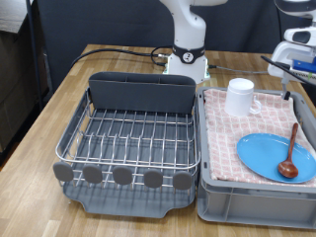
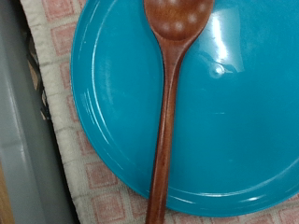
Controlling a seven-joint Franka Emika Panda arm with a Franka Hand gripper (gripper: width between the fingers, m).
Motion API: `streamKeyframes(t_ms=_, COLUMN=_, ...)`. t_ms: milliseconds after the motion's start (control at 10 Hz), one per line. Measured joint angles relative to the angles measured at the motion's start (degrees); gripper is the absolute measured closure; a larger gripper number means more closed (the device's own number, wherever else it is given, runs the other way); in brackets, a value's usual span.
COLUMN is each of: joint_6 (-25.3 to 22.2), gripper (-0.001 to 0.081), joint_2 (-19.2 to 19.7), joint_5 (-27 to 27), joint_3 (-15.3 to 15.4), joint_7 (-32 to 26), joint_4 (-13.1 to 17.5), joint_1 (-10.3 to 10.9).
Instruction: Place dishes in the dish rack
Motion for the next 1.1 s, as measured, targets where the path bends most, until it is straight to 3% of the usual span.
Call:
streamKeyframes(t_ms=700, joint_6=7.7, gripper=0.0003, joint_2=7.7, joint_5=-9.1, joint_3=-2.9, joint_7=7.6, joint_4=0.2, joint_1=0.1)
streamKeyframes(t_ms=1100, joint_6=9.7, gripper=0.0003, joint_2=10.4, joint_5=-12.4, joint_3=-3.9, joint_7=11.1, joint_4=0.4, joint_1=0.2)
